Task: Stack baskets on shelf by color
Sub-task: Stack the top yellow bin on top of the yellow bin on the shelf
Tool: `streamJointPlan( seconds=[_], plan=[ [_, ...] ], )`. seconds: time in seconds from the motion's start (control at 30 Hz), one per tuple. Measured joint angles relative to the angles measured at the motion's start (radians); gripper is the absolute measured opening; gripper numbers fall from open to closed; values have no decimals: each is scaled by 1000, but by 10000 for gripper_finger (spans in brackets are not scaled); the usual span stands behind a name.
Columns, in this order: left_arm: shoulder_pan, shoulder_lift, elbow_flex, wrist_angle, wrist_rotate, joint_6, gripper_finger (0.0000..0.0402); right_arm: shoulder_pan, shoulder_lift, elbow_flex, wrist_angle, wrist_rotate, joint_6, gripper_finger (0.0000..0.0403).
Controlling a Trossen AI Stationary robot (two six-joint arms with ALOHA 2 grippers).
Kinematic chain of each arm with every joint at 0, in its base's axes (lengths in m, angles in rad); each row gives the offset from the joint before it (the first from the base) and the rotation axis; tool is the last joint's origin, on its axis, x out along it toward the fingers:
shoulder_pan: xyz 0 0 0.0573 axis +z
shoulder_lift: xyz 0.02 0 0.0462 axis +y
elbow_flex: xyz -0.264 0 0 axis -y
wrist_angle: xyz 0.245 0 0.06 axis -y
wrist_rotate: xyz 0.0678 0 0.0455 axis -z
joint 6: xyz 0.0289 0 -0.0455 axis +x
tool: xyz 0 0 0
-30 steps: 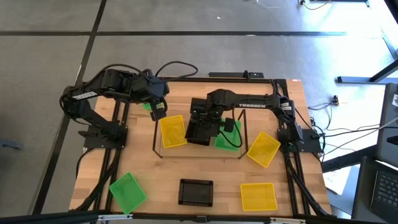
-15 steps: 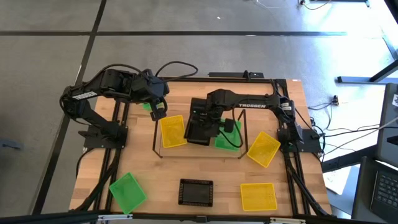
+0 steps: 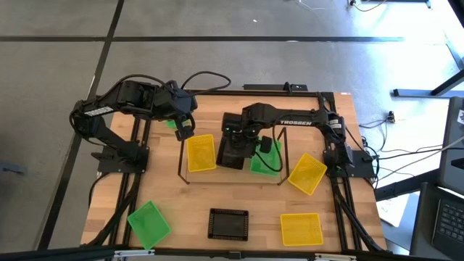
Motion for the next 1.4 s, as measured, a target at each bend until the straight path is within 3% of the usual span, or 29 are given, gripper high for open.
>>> streamJointPlan(
  seconds=[0.2,0.83,1.23,1.4],
  plan=[
    [0,0,0,0,0,-46,0,-15,-44,7,-30,0,66,79],
    [4,0,0,-67,-150,-314,0,-140,-295,28,-66,69,683,3],
    [4,0,0,-109,-186,-373,0,-202,-459,28,-188,65,789,1],
    [4,0,0,-109,-186,-386,0,-203,-531,28,-247,-53,796,1]
  ],
)
